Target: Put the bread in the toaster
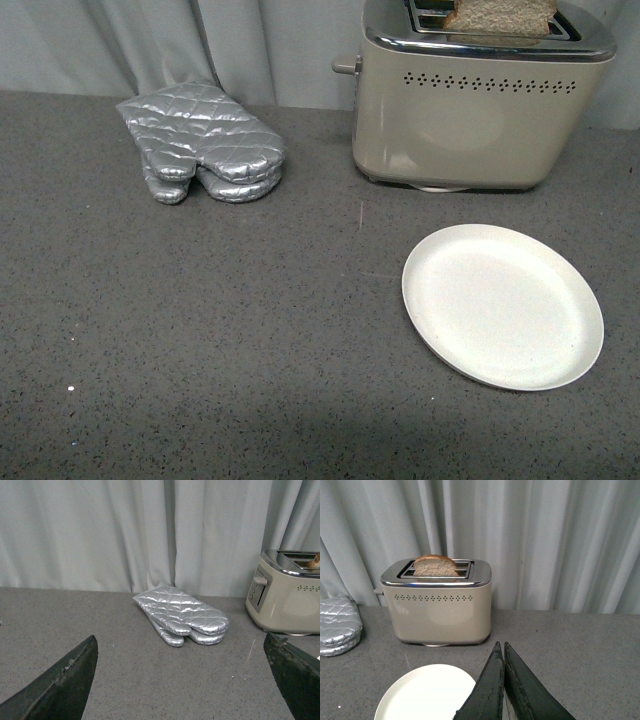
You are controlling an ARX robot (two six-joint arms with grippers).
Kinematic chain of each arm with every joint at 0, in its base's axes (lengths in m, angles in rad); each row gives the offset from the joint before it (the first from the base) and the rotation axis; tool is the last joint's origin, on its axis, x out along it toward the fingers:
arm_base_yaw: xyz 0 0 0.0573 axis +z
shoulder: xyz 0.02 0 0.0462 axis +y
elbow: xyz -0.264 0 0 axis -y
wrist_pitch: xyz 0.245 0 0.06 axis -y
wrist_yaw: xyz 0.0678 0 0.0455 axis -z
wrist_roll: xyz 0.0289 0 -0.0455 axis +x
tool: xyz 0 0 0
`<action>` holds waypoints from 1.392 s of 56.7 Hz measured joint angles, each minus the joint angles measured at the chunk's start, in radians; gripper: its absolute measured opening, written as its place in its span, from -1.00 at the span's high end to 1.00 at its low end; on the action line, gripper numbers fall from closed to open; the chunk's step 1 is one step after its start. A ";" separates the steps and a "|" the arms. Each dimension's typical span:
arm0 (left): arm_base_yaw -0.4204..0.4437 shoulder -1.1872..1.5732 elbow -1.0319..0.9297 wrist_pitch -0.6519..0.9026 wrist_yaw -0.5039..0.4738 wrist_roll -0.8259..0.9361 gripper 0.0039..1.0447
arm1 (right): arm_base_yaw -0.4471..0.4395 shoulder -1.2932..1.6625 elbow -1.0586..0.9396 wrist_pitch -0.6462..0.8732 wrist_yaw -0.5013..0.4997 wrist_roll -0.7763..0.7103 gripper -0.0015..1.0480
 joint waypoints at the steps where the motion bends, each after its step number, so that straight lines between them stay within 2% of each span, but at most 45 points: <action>1: 0.000 0.000 0.000 0.000 0.000 0.000 -0.88 | 0.000 0.000 0.000 -0.001 0.000 0.000 0.99; 20: 0.000 0.000 0.000 0.000 0.000 0.000 -0.88 | 0.000 -0.001 0.000 -0.002 0.000 -0.001 0.98; 28: 0.000 0.000 0.000 0.000 0.000 0.000 -0.88 | 0.000 -0.001 0.000 -0.002 0.000 0.000 0.46; 51: 0.000 0.000 0.000 0.000 0.000 0.000 -0.88 | 0.000 -0.001 0.000 -0.002 0.000 -0.001 -0.79; 53: 0.000 0.000 0.000 0.000 0.000 0.000 -0.88 | 0.000 -0.001 0.000 -0.002 0.000 0.001 -0.85; 56: 0.000 0.000 0.000 0.000 0.000 0.000 -0.88 | 0.000 -0.001 0.000 -0.002 0.000 0.000 -0.80; 79: 0.000 0.000 0.000 0.000 0.000 0.000 -0.88 | 0.000 -0.001 0.000 -0.002 0.000 0.000 -0.81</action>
